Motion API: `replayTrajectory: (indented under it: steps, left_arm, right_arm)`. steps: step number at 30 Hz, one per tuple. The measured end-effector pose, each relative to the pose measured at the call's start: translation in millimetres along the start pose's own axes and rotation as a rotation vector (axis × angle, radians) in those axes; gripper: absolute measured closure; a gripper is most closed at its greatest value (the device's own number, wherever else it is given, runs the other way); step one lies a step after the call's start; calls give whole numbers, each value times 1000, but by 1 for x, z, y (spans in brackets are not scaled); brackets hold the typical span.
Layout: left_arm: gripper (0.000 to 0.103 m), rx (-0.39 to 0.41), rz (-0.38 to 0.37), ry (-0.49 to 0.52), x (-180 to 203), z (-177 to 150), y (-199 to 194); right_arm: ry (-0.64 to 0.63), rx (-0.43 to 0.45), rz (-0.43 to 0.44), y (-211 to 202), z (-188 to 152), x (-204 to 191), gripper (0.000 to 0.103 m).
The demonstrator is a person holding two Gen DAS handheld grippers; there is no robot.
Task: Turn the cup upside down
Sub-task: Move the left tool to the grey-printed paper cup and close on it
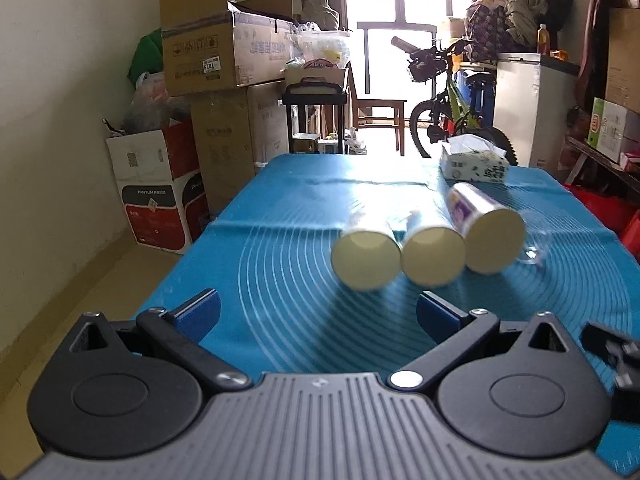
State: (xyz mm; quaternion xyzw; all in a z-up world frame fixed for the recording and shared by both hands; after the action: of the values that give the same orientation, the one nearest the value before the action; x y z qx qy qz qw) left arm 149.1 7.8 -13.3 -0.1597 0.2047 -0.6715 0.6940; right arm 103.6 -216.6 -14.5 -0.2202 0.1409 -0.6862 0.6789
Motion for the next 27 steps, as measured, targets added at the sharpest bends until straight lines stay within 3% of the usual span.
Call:
replayTrajectory:
  steps: [7,12,18,22,23,24,25,27]
  left_arm:
    - [0,-25,-8,52,7,33,56]
    - [1,-54,-23,4,11,47,93]
    - [1,-128,-33,43,20,48,128]
    - [1,-200,-94,16,23,42,143]
    - [4,-213,-108,14,25,41,145]
    - [18,-222,-118,19,26,39,145]
    - [24,-238,-123,33,28,37,146]
    - [28,-258,-145,42,32,34,147]
  right_arm:
    - [34,-16,7,28,12,13,0]
    - [43,-26,3,49,14,24,0]
    - [87,-73,51,69,6,33,0]
    - [111,-83,64,75,3,39,0]
    - [113,-84,65,75,3,40,0]
    - [113,-83,62,76,3,41,0]
    - [111,-82,59,76,2,42,0]
    - [112,-83,59,77,2,42,0]
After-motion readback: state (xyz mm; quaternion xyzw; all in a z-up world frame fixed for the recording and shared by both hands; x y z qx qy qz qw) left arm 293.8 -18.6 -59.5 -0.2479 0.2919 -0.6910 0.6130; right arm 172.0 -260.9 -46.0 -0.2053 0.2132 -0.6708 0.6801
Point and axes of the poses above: each gripper's, at about its wrist camera, not at the fingertips, and y roughly the way its jaws point, x to its right, z to its top, the point moved 9 cm from there along y, roughly the way its jaws point
